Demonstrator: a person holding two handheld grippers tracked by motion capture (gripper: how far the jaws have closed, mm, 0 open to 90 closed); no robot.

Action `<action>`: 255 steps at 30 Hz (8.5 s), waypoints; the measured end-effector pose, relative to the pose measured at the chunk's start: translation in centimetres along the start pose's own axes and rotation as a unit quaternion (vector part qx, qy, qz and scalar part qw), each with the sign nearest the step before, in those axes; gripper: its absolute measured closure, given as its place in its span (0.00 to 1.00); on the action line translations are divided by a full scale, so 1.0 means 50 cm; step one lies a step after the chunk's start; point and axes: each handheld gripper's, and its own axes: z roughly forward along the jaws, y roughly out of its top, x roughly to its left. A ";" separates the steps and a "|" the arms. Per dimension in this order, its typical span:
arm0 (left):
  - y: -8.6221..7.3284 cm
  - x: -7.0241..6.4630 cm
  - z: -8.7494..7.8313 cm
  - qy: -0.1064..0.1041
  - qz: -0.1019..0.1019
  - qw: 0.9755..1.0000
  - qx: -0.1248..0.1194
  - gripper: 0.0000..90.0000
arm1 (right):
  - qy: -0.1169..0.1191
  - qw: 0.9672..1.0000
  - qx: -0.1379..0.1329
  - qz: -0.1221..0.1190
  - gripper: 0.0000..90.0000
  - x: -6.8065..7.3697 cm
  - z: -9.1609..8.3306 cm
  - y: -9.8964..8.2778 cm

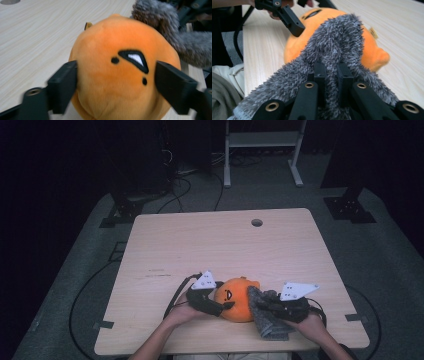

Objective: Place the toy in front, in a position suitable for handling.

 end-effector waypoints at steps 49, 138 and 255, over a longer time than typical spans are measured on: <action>-0.025 -0.034 -0.015 0.019 0.051 0.998 0.004 0.36 | 0.020 0.998 -0.034 0.055 0.66 -0.055 0.029 0.063; -0.004 -0.041 -0.012 0.016 0.035 0.999 -0.004 0.13 | -0.011 1.000 -0.014 0.016 0.92 -0.025 0.032 0.067; 0.006 -0.064 -0.013 0.061 0.091 0.994 -0.015 0.41 | -0.053 0.998 -0.034 -0.029 0.92 -0.006 0.029 0.110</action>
